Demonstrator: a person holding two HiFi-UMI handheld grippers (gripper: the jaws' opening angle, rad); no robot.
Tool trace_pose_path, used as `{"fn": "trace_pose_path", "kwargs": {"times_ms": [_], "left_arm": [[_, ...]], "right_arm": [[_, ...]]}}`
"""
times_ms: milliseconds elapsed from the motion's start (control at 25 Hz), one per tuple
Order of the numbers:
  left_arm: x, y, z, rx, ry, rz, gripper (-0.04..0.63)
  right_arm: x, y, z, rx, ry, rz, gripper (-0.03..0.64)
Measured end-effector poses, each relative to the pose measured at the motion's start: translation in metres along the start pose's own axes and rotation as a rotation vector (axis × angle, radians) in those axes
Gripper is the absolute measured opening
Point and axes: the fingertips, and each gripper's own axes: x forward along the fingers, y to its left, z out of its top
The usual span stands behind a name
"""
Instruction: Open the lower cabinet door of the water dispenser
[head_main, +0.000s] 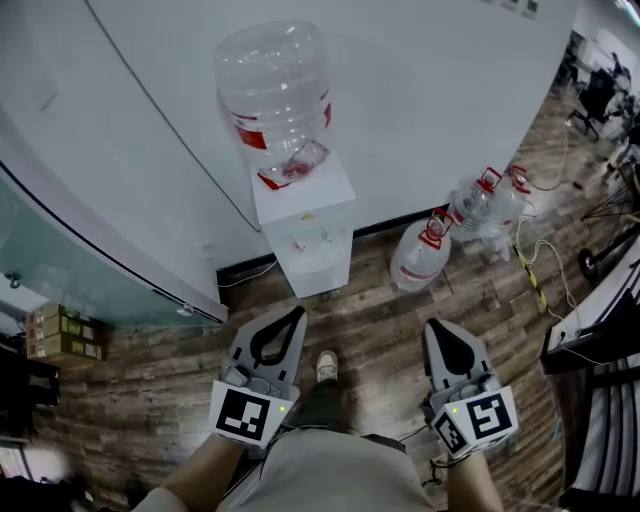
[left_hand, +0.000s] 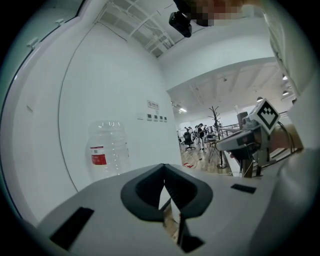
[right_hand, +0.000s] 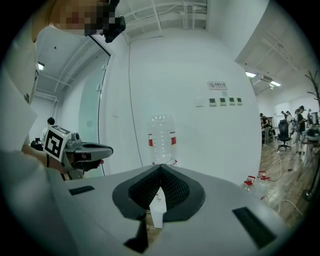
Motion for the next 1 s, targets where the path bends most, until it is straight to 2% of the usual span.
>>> {"fn": "trace_pose_path", "kwargs": {"times_ms": [400,480,600,640,760,800,1000], "left_arm": [[0.085,0.076,-0.015,0.010,0.009,-0.055,0.005],[0.098,0.089,-0.021,0.047,0.012,-0.073,0.005],[0.113,0.100,-0.023,0.155,-0.004,-0.109,0.005],[0.116,0.102,-0.024,0.155,-0.007,-0.107,0.005],[0.123,0.113,-0.032,0.017,-0.006,-0.059,0.005],[0.126,0.115,-0.034,-0.004,-0.006,-0.051,0.005],[0.141,0.120,-0.037,-0.004,0.003,-0.023,0.005]], "right_arm": [[0.108,-0.040,0.012,-0.006,0.067,-0.038,0.006],[0.125,-0.047,0.015,-0.006,0.066,-0.050,0.006],[0.141,-0.054,0.018,-0.013,0.055,-0.062,0.006],[0.144,-0.055,0.018,-0.012,0.053,-0.065,0.006],[0.157,-0.062,0.019,-0.004,0.048,-0.067,0.006],[0.162,-0.064,0.020,-0.001,0.043,-0.067,0.006],[0.177,-0.081,0.023,0.017,0.017,-0.064,0.008]]}}
